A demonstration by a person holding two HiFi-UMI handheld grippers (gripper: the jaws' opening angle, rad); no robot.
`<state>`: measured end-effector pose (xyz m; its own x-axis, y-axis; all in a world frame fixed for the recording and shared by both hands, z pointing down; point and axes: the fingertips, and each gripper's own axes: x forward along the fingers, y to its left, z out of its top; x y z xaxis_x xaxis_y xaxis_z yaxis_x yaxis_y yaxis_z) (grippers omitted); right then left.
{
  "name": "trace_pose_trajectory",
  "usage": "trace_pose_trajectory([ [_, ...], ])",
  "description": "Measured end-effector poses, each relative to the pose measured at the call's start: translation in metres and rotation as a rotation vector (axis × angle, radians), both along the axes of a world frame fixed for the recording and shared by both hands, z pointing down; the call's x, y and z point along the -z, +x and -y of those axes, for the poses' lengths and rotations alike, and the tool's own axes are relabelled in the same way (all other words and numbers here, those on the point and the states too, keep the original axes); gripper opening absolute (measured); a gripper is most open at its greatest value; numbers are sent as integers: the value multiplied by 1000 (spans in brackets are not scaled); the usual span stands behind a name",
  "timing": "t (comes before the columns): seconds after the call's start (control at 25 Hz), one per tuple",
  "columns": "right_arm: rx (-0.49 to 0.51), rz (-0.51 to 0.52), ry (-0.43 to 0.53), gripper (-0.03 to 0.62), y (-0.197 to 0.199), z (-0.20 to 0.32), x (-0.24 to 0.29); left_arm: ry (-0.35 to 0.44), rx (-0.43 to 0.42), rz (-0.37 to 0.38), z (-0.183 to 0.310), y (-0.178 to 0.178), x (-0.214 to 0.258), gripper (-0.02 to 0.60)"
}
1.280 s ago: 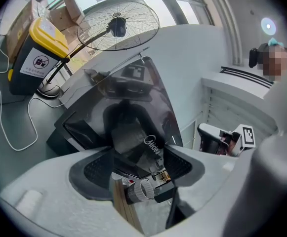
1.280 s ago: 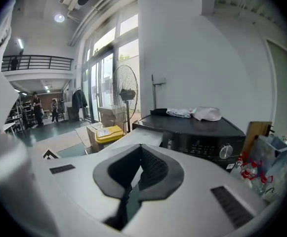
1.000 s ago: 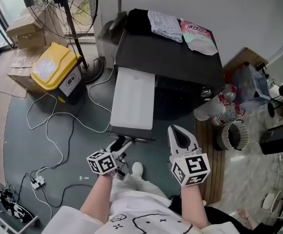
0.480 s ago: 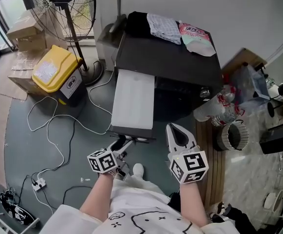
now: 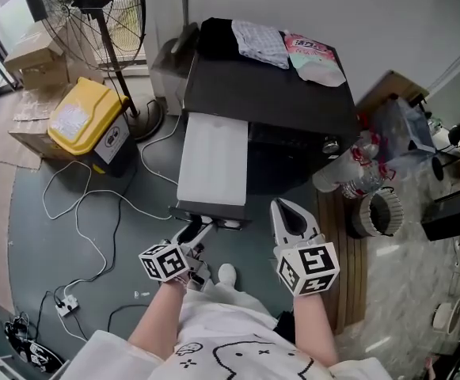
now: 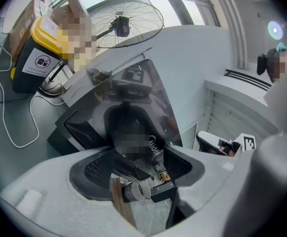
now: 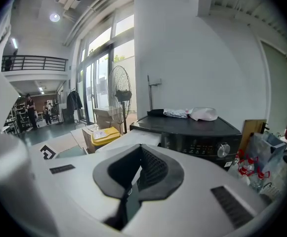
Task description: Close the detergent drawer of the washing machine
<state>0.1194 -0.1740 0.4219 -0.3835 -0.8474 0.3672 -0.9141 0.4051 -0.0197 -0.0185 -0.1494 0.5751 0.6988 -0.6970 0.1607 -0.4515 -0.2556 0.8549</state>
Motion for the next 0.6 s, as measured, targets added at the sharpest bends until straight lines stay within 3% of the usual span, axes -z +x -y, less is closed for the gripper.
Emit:
trace_pose_trajectory([
  [0.6, -46, -1, -9, 0, -12, 8, -1, -31, -50, -8, 15, 2, -2, 301],
])
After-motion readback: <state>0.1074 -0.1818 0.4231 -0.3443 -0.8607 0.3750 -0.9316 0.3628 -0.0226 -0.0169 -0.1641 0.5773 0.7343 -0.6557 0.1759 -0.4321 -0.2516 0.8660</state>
